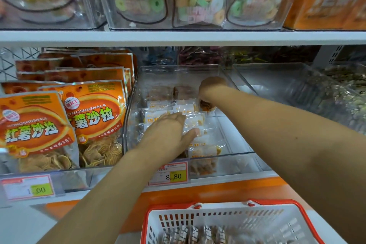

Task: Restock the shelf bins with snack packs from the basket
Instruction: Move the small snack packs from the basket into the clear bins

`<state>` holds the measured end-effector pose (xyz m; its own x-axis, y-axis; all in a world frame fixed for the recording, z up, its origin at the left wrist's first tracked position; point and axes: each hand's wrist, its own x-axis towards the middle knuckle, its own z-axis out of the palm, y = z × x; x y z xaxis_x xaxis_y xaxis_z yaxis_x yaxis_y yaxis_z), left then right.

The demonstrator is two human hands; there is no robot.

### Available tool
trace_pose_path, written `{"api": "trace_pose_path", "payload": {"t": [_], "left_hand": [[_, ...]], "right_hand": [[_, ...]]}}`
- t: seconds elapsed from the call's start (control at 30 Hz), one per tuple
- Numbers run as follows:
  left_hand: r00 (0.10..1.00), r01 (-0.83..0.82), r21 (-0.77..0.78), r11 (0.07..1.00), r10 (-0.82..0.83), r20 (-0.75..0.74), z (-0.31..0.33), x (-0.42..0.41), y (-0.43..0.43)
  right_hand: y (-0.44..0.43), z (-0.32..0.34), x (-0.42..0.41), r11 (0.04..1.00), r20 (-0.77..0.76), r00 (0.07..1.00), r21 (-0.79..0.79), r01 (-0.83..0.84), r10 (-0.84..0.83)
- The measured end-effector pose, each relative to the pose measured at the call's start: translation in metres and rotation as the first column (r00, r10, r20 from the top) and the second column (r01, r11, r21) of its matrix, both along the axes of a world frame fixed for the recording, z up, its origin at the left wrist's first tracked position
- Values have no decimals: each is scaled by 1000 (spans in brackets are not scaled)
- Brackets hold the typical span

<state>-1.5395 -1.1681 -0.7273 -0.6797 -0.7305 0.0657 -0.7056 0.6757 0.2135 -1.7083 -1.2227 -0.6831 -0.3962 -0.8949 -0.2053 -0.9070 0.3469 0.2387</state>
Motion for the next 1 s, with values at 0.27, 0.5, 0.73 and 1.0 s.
{"api": "trace_pose_path", "payload": {"t": [0.27, 0.5, 0.73, 1.0], "left_hand": [[1000, 0, 19, 1000, 0, -21, 0, 1, 1], [986, -34, 71, 997, 45, -160, 8, -15, -21], [985, 20, 79, 997, -7, -171, 20, -64, -74], [976, 137, 177, 975, -103, -190, 15, -125, -118]], "right_hand": [[-10, -11, -5, 944, 139, 985, -298, 143, -105], [23, -16, -7, 886, 527, 850, -385, 258, -18], [43, -45, -1, 713, 989, -145, 117, 691, -22], [44, -48, -8, 554, 910, -399, 278, 785, 109]]}}
